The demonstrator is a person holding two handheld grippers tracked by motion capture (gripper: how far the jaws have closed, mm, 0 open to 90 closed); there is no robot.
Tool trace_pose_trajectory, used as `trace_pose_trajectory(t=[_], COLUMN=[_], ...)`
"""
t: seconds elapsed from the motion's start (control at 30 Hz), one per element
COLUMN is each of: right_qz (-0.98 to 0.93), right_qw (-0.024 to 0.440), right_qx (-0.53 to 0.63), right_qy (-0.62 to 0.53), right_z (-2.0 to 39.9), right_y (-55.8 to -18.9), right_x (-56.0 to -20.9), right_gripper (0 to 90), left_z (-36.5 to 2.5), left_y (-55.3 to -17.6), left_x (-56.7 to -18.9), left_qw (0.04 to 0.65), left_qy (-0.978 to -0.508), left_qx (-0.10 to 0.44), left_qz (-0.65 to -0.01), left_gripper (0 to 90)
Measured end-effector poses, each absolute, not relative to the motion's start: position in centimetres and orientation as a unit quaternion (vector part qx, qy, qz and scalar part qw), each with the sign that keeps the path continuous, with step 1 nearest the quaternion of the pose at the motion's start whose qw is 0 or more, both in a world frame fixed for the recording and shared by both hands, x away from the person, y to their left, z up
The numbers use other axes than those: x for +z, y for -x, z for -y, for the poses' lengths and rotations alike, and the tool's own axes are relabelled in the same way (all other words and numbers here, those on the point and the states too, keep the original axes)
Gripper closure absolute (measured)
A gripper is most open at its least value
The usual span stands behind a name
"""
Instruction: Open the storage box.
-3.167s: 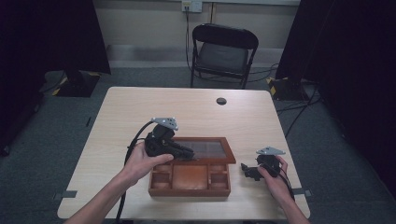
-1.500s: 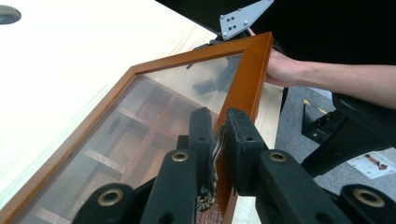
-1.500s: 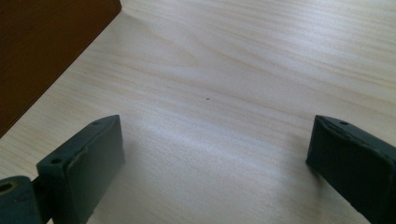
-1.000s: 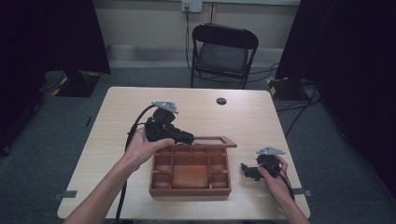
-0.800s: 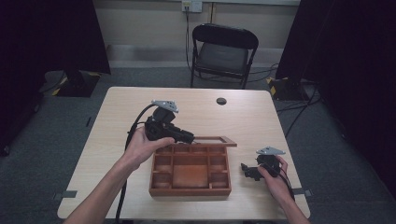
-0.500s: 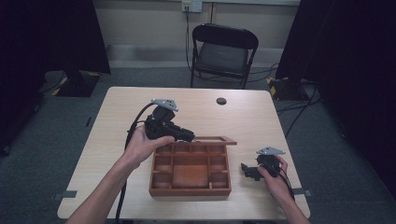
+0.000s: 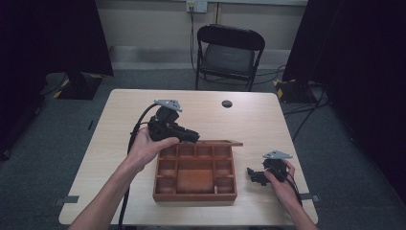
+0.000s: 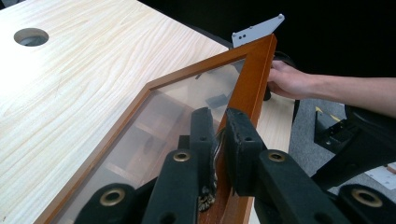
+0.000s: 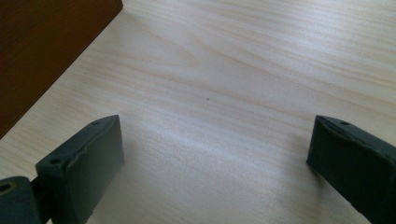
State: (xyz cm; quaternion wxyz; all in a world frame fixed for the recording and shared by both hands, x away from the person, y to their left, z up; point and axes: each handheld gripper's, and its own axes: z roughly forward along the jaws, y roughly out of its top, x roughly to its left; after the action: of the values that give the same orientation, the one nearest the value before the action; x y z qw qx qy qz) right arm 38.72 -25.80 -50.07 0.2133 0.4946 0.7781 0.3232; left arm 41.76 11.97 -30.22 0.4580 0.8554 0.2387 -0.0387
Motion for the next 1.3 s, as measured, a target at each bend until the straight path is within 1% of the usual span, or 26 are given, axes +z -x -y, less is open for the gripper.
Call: trace_pose_trajectory(t=[0.4, 1.3], right_qz=[-0.779, -0.78], right_qw=[0.213, 0.212], right_qx=[0.323, 0.324], right_qy=[-0.494, -0.492], right_z=[25.78, 25.81], right_y=[-38.76, -38.8], right_x=[-50.07, -50.09], right_gripper=[2.1, 2.0], left_z=[-12.07, -12.21], left_y=[-42.05, -42.25], left_x=[-29.91, -30.05], left_qw=[0.464, 0.476], left_qy=[-0.852, -0.846], left_qx=[-0.025, -0.029], left_qz=[-0.24, -0.239], left_gripper=[82.4, 82.7])
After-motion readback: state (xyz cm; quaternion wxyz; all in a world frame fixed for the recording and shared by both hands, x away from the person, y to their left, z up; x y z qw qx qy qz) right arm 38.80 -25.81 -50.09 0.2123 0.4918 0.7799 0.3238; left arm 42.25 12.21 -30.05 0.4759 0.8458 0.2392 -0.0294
